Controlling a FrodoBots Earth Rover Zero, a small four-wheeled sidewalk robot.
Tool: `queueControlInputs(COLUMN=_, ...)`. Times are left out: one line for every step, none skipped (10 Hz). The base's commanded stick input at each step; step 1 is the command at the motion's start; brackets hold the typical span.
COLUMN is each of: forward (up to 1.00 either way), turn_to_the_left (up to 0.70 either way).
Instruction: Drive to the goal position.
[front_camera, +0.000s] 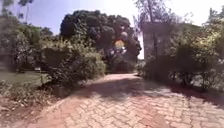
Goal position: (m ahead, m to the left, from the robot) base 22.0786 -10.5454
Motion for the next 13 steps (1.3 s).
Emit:
queueControlInputs(forward=0.7, turn_to_the_left=0.0)
queueControlInputs(forward=0.7, turn_to_the_left=0.0)
queueControlInputs(forward=0.7, turn_to_the_left=0.0)
queueControlInputs(forward=0.7, turn_to_the_left=0.0)
queueControlInputs(forward=0.7, turn_to_the_left=0.0)
queueControlInputs(forward=0.7, turn_to_the_left=0.0)
queueControlInputs(forward=0.7, turn_to_the_left=0.0)
queueControlInputs(forward=0.7, turn_to_the_left=0.0)
queueControlInputs(forward=0.7, turn_to_the_left=0.0)
queueControlInputs(forward=0.7, turn_to_the_left=-0.17)
queueControlInputs(forward=0.7, turn_to_the_left=-0.35)
queueControlInputs(forward=0.7, turn_to_the_left=-0.35)
queueControlInputs(forward=0.7, turn_to_the_left=-0.35)
